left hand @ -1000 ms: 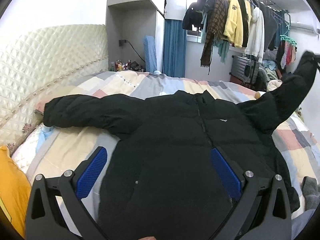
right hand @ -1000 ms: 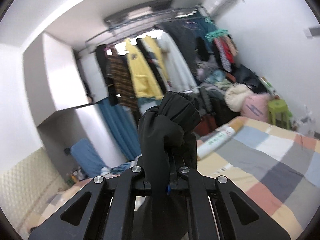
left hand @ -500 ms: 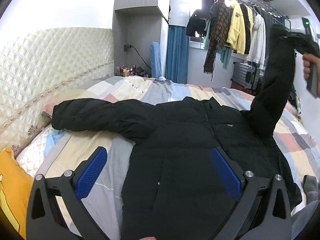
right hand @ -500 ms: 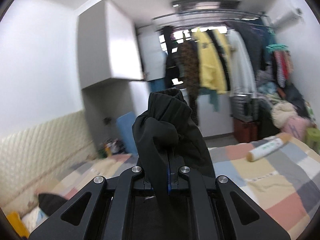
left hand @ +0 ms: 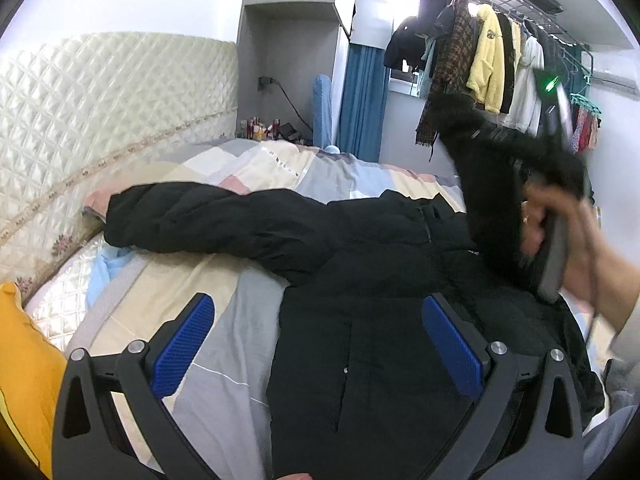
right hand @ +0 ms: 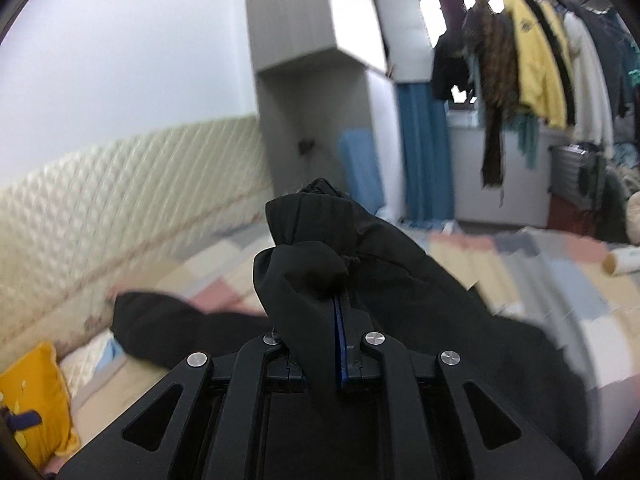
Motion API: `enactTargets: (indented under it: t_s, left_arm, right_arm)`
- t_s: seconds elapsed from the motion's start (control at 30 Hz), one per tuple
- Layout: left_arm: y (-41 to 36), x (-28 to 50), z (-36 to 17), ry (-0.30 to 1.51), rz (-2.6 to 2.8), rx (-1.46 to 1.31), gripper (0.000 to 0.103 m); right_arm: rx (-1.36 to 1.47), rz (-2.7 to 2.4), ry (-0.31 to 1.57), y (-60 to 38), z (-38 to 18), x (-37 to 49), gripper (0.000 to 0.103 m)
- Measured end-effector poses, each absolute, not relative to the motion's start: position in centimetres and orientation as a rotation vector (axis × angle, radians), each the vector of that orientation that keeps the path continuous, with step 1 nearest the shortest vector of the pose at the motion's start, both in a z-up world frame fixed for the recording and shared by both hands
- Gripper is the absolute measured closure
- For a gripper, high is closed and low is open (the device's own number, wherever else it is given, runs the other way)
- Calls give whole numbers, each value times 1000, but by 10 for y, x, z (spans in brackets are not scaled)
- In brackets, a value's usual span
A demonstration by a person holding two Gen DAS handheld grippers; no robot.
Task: Fold large clothes
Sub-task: 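Lift the held sleeve with the right gripper and fold it across the jacket body, then lay the sleeve down on the jacket and open the right gripper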
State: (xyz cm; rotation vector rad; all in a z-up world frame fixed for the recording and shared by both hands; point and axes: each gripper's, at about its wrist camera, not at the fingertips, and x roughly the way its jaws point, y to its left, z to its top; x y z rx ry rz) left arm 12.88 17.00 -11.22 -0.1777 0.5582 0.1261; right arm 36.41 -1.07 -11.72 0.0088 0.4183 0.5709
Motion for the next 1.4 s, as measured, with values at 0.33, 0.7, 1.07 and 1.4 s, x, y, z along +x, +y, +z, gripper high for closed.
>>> enactTargets:
  t_s: [0.33,0.7,1.07,1.4]
  left_arm:
    - [183,145,-133,604,97,-232,0]
    - [193,163,-151,652,61,-297,0]
    - [181,158,-143,644,50,-274,0]
    - [161,148,-133,617,22,-254,0]
  right_arm:
    - [-67,595,624,50,-235,367,92]
    - [-114,590,742,52,-261,365,83]
    - [-127,700,671,10,-217,325,23]
    - [-78,487,502,-126,-168,316,23]
